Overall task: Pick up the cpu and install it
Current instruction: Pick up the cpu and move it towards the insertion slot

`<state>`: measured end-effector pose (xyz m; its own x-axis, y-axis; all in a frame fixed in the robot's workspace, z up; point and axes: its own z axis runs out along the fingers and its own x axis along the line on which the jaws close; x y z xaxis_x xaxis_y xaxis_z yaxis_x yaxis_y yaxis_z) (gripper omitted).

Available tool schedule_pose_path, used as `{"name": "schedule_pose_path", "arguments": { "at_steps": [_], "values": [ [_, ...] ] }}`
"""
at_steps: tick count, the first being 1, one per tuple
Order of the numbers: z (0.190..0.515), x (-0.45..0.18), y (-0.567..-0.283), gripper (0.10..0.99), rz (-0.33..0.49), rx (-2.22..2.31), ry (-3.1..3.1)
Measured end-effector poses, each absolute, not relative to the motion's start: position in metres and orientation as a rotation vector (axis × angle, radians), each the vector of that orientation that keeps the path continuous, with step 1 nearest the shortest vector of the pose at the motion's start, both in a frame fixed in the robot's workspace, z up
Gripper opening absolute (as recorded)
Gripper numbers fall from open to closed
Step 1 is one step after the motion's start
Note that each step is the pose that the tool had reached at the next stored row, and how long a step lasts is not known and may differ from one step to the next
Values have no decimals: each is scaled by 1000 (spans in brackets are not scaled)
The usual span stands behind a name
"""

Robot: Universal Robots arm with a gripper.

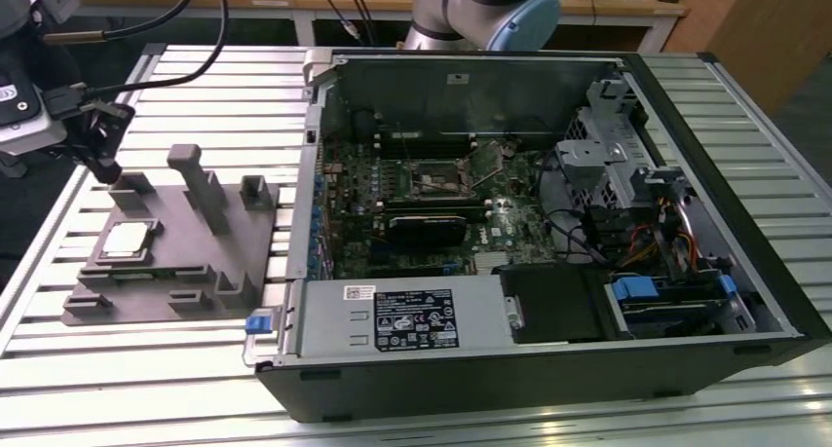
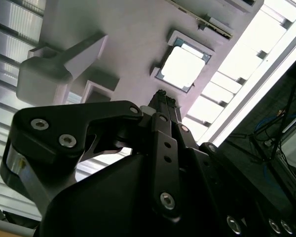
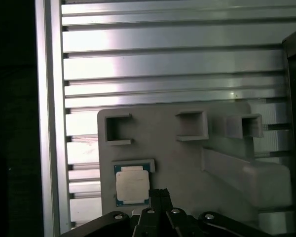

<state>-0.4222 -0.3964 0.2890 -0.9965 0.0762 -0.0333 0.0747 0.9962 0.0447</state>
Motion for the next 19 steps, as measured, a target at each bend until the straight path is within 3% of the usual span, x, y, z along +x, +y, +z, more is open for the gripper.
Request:
{"name": "schedule_pose_path", "arguments": {
  "at_steps": [19],
  "values": [
    [278,-429,-396,106,68,117,3103]
  ]
}}
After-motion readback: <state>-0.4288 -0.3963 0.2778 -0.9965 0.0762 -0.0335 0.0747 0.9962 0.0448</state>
